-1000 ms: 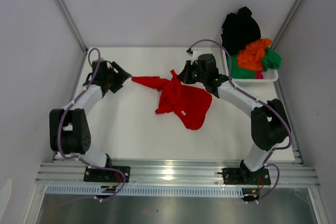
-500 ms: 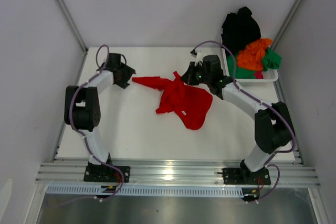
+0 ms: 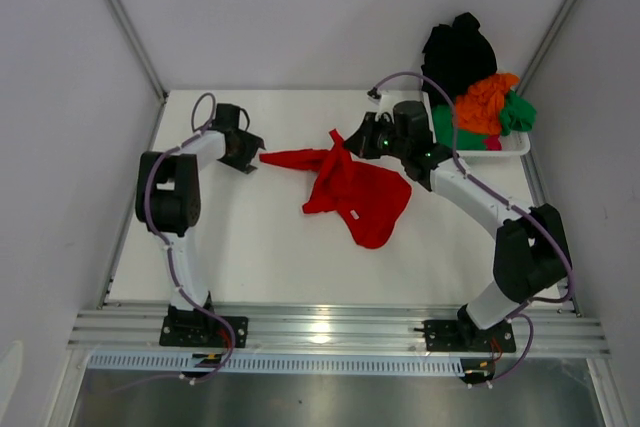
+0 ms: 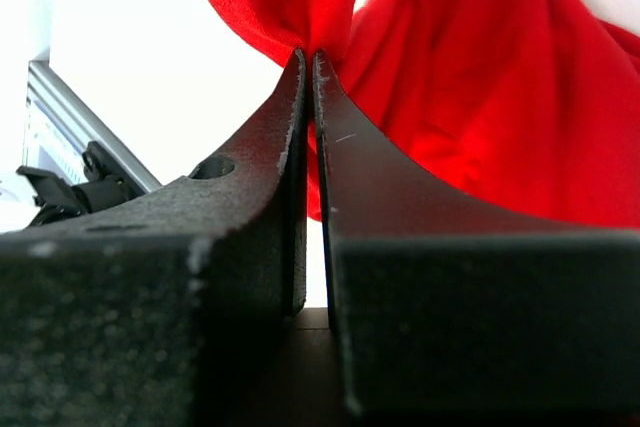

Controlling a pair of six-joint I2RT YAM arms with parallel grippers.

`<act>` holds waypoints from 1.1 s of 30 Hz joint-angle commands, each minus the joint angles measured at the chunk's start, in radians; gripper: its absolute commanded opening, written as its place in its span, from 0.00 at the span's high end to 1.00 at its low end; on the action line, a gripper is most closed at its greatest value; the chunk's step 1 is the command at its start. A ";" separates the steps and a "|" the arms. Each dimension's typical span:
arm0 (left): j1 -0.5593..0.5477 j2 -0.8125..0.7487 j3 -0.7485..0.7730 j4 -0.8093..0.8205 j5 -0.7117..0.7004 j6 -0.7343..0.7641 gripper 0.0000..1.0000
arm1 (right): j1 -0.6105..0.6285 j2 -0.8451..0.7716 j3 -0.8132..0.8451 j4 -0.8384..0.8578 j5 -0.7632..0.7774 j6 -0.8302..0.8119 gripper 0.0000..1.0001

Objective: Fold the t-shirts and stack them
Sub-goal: Flatten the tshirt out

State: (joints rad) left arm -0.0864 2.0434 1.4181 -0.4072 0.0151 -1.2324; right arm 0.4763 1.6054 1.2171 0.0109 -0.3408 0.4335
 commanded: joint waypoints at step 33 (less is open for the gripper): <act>-0.058 0.126 0.252 -0.209 -0.010 0.096 0.52 | 0.068 -0.029 0.068 0.008 0.031 0.019 1.00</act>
State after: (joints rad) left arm -0.1390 2.1532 1.6131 -0.5583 0.0277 -1.1717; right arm 0.5358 1.5894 1.2278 0.0044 -0.3183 0.4522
